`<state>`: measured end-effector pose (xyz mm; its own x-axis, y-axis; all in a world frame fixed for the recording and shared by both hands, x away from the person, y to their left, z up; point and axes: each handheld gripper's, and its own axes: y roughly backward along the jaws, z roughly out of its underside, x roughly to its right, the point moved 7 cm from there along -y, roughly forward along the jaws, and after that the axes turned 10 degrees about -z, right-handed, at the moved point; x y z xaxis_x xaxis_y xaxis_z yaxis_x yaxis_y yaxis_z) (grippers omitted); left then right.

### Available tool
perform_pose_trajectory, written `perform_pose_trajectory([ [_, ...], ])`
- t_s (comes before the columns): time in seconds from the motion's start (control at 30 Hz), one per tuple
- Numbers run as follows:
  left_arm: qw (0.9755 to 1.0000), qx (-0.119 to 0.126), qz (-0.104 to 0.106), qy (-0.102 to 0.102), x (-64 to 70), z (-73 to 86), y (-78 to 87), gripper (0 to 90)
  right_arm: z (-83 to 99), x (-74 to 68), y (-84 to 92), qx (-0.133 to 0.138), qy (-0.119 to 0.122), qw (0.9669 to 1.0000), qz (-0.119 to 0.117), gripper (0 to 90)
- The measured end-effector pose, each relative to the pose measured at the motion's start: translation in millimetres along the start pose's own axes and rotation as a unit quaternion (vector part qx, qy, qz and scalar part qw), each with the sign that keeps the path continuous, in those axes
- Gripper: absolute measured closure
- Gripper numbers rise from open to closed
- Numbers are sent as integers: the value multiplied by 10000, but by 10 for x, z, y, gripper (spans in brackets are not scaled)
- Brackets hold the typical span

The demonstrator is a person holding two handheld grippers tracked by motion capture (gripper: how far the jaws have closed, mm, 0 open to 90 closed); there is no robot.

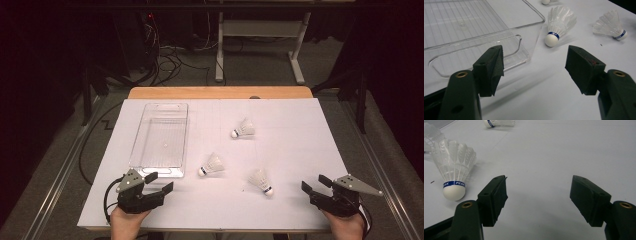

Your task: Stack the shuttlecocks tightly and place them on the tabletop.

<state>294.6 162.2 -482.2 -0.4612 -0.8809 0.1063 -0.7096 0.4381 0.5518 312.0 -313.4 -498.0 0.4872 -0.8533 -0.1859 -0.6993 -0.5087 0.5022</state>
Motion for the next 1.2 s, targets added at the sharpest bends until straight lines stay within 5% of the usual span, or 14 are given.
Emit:
perform_pose_trajectory([
  [1.2, 9993, -164, 248, -217, 291, -105, -179, 336, 2, -6, 2, -3, -1, 10000, -25, 305],
])
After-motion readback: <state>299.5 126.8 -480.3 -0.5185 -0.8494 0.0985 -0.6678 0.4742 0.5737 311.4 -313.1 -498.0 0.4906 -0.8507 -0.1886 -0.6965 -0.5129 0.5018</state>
